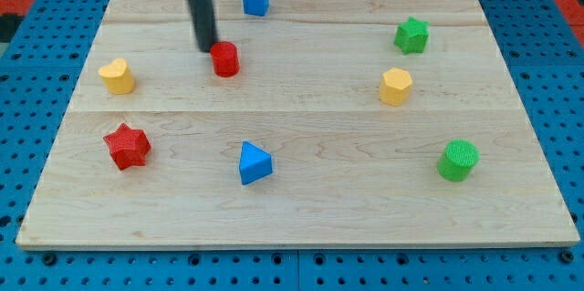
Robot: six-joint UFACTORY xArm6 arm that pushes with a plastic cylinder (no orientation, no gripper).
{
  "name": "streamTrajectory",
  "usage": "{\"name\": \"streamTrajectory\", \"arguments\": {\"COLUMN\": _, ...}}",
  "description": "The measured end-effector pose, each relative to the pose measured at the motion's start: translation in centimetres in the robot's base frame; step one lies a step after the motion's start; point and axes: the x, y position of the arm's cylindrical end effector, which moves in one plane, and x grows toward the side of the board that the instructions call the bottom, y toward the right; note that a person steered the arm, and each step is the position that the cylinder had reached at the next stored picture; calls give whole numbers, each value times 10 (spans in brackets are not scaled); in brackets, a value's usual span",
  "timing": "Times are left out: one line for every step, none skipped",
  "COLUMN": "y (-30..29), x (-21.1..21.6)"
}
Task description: Push the red circle into the green star
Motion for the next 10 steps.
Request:
{"name": "streamTrajectory", "arguments": {"y": -2, "x": 14}}
{"name": "streamTrajectory", "arguments": {"y": 57, "x": 17}}
{"name": "streamTrajectory", "arguments": {"y": 96, "x": 24}}
{"name": "streamTrajectory", "arguments": {"y": 141, "x": 24}}
{"name": "streamTrajectory", "arguments": {"y": 157, "x": 41}}
{"name": "streamTrajectory", "arguments": {"y": 171, "x": 50}}
{"name": "streamTrajectory", "arguments": {"y": 194, "x": 24}}
{"name": "streamTrajectory", "arguments": {"y": 218, "x": 4}}
{"name": "streamTrajectory", "arguments": {"y": 221, "x": -9}}
{"name": "streamTrajectory", "arguments": {"y": 243, "x": -9}}
